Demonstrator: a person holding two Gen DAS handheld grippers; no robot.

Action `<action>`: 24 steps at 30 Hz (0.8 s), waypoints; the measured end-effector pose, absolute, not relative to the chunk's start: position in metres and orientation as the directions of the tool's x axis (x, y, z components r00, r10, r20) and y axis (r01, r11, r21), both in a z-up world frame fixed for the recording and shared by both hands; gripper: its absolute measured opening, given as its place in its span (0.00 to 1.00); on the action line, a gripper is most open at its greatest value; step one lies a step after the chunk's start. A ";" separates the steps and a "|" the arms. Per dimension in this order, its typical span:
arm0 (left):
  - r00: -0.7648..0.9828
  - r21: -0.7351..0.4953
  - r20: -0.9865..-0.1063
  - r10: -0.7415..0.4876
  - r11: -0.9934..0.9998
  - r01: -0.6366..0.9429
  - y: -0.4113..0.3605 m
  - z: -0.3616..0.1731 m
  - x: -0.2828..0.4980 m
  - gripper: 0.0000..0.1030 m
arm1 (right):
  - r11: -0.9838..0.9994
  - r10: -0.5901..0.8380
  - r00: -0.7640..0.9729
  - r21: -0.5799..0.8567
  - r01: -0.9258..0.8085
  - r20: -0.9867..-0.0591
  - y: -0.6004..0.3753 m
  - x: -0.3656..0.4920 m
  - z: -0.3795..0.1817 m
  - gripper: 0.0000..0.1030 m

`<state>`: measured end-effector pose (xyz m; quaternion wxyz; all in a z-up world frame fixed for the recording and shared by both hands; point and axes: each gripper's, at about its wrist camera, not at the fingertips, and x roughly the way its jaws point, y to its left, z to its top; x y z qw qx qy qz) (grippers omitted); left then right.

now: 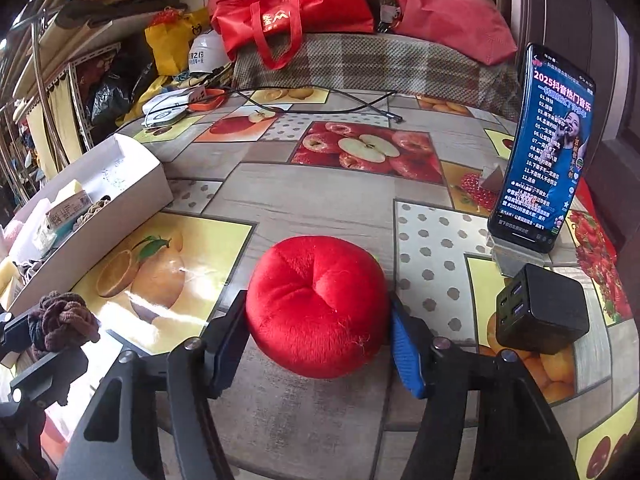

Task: Organize soft objects
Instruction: 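Grasp the blue rope knot with the left gripper while the right grasps the red plush ball, then carry the rope knot and red ball with both grippers over the tray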

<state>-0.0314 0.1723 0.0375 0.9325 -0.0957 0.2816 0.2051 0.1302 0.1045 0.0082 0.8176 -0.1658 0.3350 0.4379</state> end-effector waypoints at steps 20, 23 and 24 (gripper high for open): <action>0.806 0.016 -0.379 0.454 0.875 -0.484 0.154 0.055 -0.068 0.34 | 0.572 0.767 0.487 0.104 -0.814 -0.417 0.033 0.058 0.044 0.59; 0.803 0.031 -0.365 0.472 0.868 -0.496 0.154 0.055 -0.075 0.34 | 0.558 0.777 0.469 0.115 -0.822 -0.420 0.036 0.051 0.043 0.59; 0.800 0.035 -0.363 0.477 0.865 -0.500 0.155 0.055 -0.077 0.34 | 0.554 0.781 0.465 0.118 -0.824 -0.417 0.037 0.048 0.043 0.59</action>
